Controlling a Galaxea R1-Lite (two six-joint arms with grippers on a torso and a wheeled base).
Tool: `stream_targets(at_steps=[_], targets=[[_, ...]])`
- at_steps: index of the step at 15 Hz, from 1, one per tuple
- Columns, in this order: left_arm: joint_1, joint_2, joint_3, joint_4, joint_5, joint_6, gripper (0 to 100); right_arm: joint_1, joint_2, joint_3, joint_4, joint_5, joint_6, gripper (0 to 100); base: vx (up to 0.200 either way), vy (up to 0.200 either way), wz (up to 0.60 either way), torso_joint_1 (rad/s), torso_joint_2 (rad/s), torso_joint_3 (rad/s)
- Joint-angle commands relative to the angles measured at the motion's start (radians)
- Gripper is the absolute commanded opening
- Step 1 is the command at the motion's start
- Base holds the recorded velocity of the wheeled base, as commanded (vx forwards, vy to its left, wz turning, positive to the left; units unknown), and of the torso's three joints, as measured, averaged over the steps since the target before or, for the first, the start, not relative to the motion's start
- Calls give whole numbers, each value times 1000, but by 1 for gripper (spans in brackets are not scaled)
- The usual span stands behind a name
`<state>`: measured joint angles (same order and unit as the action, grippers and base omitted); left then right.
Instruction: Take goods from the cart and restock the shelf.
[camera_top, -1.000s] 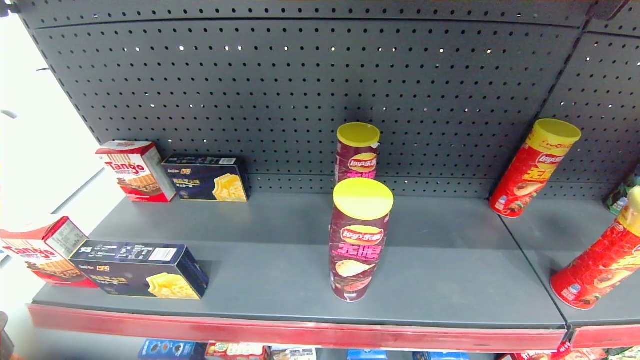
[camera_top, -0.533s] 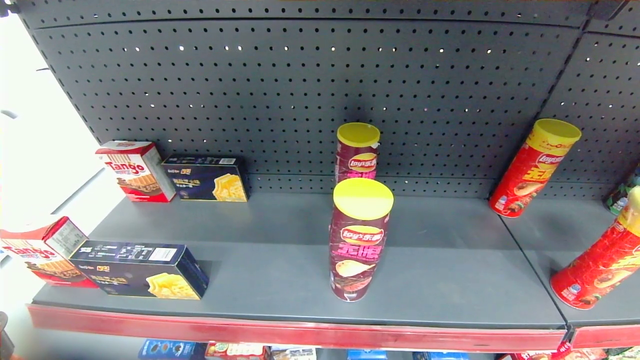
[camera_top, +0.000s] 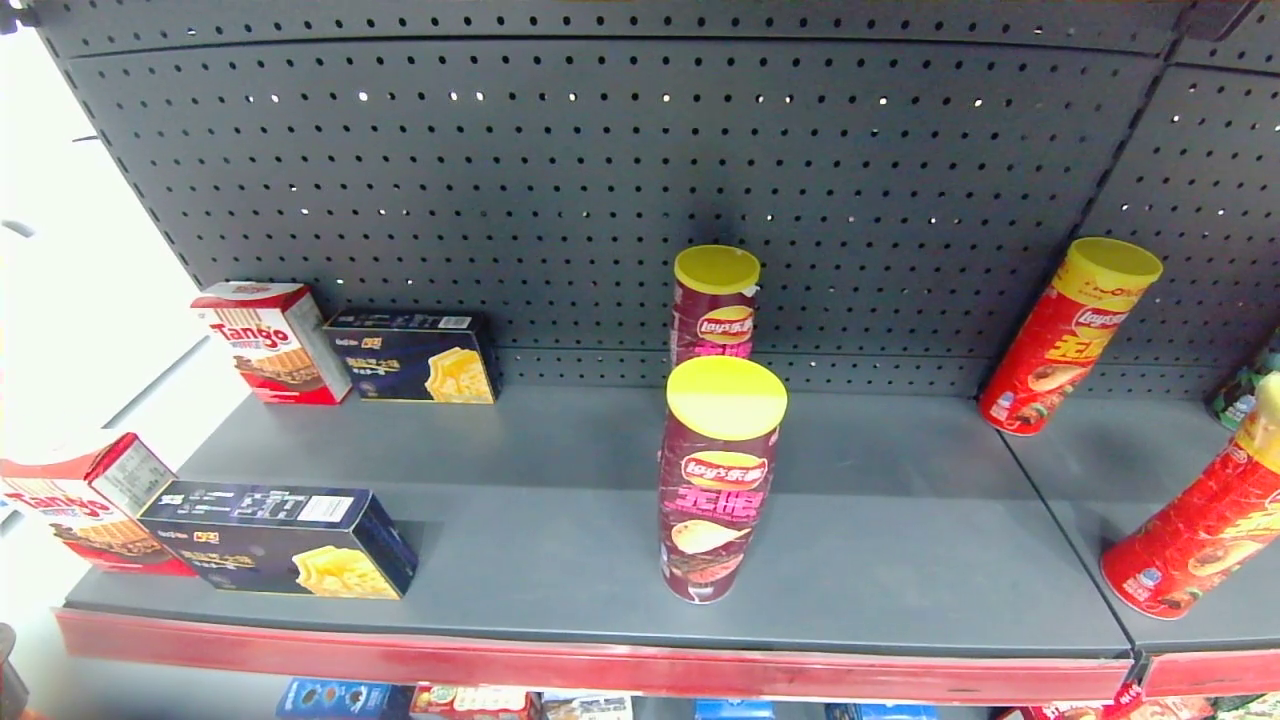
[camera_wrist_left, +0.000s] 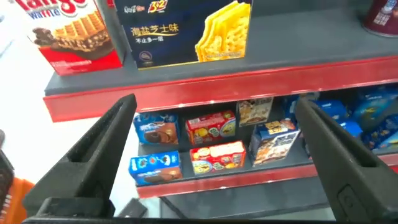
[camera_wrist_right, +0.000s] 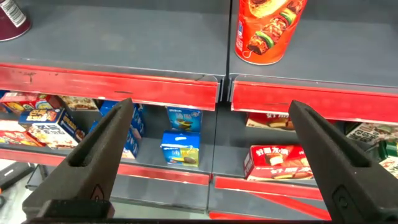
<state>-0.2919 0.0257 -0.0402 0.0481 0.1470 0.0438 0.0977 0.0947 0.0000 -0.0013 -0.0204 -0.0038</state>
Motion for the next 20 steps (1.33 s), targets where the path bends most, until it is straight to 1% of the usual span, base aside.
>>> stream_targets(at_steps=[1,2,4,5,6,7,8,12,13,14,18,20], targets=[[-1,3,-1,1,-1,-2,100,1,5,0,0,0,-1,100,0,0,0,0,0,0],[-7,3,0,-1,-4,1,100,1,5,0,0,-1,-1,100,0,0,0,0,0,0],[50,59,-1,3,-6,-12,100,1,5,0,0,0,-1,100,0,0,0,0,0,0],[244,63,22,-4,-106,-24,100,1,5,0,0,0,-1,100,0,0,0,0,0,0],[249,62,23,-5,-115,-24,100,1,5,0,0,0,-1,100,0,0,0,0,0,0],[309,-9,33,-30,-218,10,100,1,5,0,0,-1,-1,100,0,0,0,0,0,0],[295,-20,34,-34,-218,5,100,1,5,0,0,0,-1,100,0,0,0,0,0,0],[295,-26,39,-43,-210,10,100,1,5,0,0,0,-1,100,0,0,0,0,0,0],[295,-26,39,-42,-205,-9,100,-1,5,0,0,0,-1,100,0,0,0,0,0,0],[293,-26,39,-42,-192,-19,100,1,5,0,0,0,-1,100,0,0,0,0,0,0],[293,-26,37,-42,-195,-13,100,-1,5,0,0,0,-1,100,0,0,0,0,0,0],[293,-26,37,-42,-193,-18,100,-115,-43,0,1,0,7,100,0,0,0,0,0,0]])
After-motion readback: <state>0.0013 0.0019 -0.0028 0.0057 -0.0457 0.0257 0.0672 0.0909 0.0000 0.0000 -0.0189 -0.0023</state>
